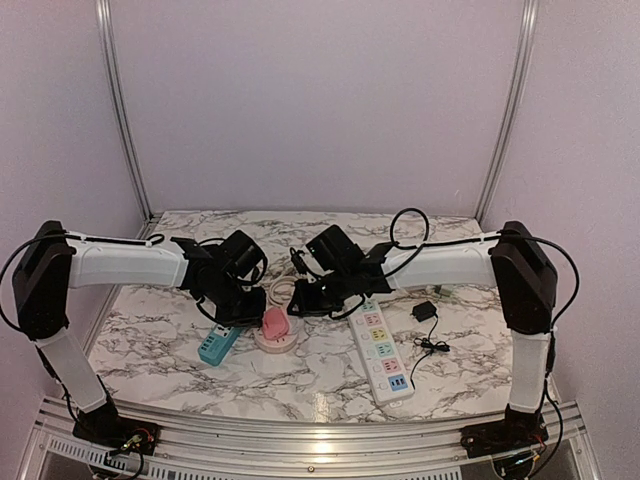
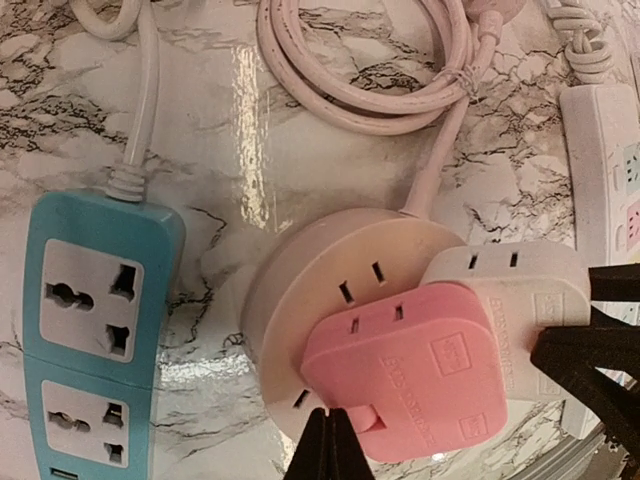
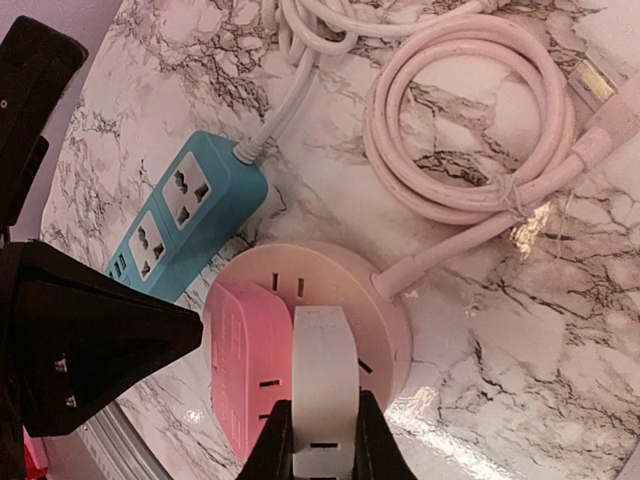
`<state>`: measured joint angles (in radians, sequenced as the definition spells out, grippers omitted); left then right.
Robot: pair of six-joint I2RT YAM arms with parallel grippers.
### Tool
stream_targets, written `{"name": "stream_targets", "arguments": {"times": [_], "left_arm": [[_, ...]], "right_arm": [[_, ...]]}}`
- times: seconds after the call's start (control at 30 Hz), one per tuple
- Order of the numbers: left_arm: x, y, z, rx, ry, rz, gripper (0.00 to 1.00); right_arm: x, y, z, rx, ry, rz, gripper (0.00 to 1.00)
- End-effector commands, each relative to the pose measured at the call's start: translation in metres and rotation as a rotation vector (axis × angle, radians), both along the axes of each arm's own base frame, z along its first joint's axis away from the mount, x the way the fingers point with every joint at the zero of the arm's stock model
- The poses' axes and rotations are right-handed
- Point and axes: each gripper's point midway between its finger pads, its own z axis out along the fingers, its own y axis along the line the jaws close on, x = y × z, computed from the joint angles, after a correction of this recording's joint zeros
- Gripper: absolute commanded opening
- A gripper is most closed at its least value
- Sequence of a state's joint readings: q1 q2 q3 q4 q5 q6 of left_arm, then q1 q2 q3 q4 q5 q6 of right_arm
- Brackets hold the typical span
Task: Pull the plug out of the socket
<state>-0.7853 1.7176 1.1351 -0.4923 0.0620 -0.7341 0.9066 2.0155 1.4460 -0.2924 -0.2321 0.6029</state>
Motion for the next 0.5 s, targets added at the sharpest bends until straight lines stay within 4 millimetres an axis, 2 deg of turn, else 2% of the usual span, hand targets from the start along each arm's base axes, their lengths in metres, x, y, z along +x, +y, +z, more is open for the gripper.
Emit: {"name": "stream_targets", "arguments": {"times": [0.0, 0.27, 0.47], "left_arm": [[0.0, -0.005, -0.01, -0.034, 0.016, 0.006, 0.0], [-0.01, 0.008, -0.034, 0.021, 0.061, 0.012, 0.0], [-0.013, 0.009, -0.041, 0.029, 0.072, 0.008, 0.0]], "right_arm": [[0.009, -0.011, -0.005, -0.031, -0.018, -0.038, 0.12], [0.011, -0.012, -0.006, -0.004, 0.005, -0.045, 0.12], [0.01, -0.009, -0.005, 0.013, 0.016, -0.039, 0.12]]}}
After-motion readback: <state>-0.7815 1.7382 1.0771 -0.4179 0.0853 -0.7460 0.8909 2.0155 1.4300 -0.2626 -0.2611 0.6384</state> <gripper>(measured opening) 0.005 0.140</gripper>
